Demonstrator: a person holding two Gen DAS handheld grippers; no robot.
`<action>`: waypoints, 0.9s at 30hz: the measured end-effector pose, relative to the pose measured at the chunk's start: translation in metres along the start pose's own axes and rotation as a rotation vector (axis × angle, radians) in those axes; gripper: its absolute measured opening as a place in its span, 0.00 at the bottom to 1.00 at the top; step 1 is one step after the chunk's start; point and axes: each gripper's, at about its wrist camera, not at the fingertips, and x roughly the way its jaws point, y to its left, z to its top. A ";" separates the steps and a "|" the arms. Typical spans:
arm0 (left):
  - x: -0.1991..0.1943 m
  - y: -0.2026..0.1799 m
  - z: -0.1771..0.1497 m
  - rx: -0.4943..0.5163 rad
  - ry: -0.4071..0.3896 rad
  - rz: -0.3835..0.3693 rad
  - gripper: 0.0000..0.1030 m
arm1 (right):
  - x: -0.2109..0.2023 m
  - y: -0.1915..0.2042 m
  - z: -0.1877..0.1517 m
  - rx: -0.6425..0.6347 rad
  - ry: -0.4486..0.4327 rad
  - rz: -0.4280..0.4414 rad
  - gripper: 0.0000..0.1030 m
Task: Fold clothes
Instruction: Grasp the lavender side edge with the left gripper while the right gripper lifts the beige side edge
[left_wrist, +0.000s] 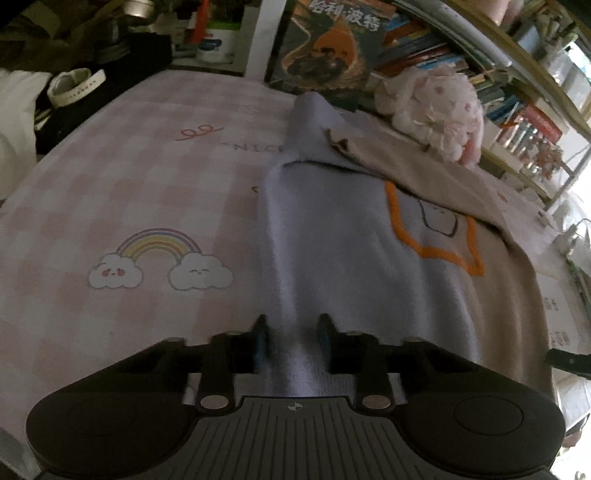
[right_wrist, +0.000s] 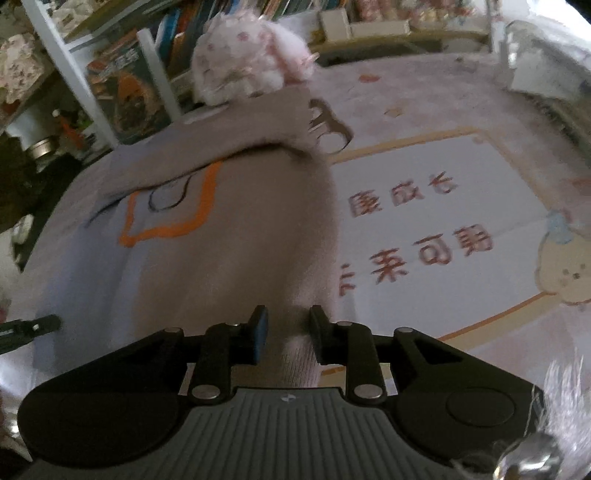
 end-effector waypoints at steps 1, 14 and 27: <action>0.000 0.001 0.001 -0.005 0.002 -0.002 0.19 | -0.001 -0.001 0.000 0.003 -0.009 -0.016 0.41; -0.010 -0.006 0.009 0.037 -0.020 -0.041 0.04 | -0.010 0.006 0.005 -0.055 -0.041 0.090 0.10; 0.001 0.001 0.003 -0.022 0.044 -0.071 0.24 | 0.009 -0.015 -0.003 0.058 0.062 0.153 0.31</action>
